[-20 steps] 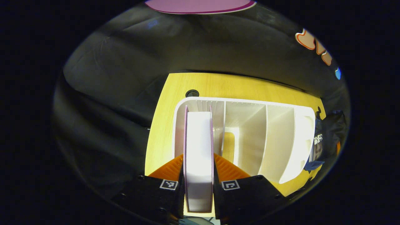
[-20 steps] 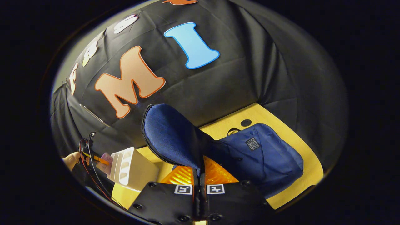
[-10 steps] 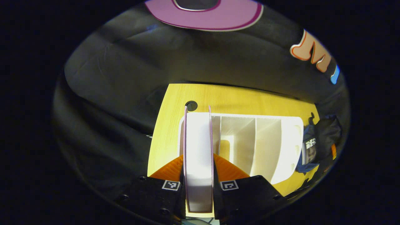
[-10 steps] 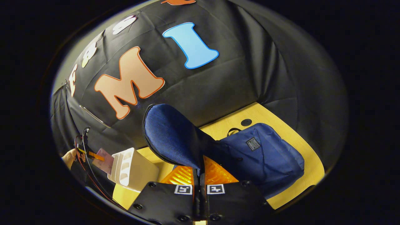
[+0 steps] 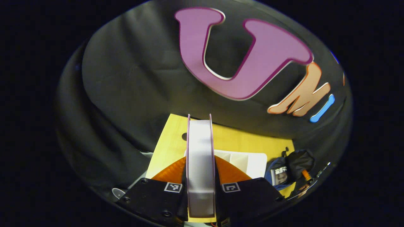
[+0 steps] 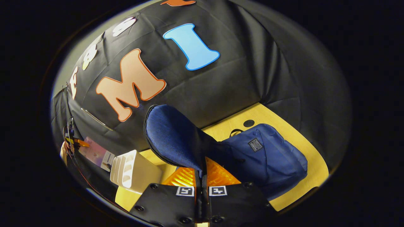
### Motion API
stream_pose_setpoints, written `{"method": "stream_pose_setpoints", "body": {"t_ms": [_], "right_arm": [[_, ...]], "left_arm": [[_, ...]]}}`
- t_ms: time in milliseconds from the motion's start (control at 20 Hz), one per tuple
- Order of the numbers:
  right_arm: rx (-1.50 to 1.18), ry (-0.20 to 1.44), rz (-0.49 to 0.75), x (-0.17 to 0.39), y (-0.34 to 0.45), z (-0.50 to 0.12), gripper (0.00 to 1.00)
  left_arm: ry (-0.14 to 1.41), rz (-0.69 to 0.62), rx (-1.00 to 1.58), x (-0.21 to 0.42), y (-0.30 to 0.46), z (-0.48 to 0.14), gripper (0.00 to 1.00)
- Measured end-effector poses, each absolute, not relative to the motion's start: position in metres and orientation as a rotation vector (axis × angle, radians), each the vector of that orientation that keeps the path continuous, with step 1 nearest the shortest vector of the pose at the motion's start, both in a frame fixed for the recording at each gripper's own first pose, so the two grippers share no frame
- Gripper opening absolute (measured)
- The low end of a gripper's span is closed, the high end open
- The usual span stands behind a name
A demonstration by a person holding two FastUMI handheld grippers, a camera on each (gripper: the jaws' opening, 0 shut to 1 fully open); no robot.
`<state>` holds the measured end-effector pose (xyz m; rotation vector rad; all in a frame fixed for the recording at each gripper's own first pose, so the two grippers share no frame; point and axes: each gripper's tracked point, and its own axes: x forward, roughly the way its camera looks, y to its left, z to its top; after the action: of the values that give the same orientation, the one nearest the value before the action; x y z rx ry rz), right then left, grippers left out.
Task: Open the schoolbag, grab two books from the bookshelf and put them into the schoolbag.
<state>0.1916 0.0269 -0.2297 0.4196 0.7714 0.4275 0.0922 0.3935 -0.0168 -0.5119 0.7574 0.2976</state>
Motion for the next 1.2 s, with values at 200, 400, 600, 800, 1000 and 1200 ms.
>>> {"method": "stream_pose_setpoints", "body": {"t_ms": [200, 400, 600, 800, 1000, 1200], "right_arm": [[0.419, 0.772, 0.430, 0.192, 0.028, -0.230, 0.04], [0.411, 0.775, 0.434, 0.191, 0.028, -0.231, 0.03], [0.406, 0.776, 0.435, 0.191, 0.027, -0.231, 0.04], [0.412, 0.779, 0.435, 0.191, 0.028, -0.231, 0.03], [0.409, 0.782, 0.437, 0.190, 0.028, -0.230, 0.03], [0.417, 0.780, 0.437, 0.193, 0.027, -0.225, 0.04]], "left_arm": [[0.645, 0.253, -0.709, 0.089, 0.380, 0.011, 0.31], [0.550, 0.209, -0.935, 0.087, 0.353, 0.001, 0.30], [0.500, 0.158, -1.074, 0.094, 0.320, -0.016, 0.31], [0.467, 0.084, -1.147, 0.110, 0.279, -0.026, 0.31], [0.479, 0.015, -1.219, 0.134, 0.220, -0.045, 0.31], [0.548, -0.041, -1.256, 0.158, 0.153, -0.080, 0.31]]}}
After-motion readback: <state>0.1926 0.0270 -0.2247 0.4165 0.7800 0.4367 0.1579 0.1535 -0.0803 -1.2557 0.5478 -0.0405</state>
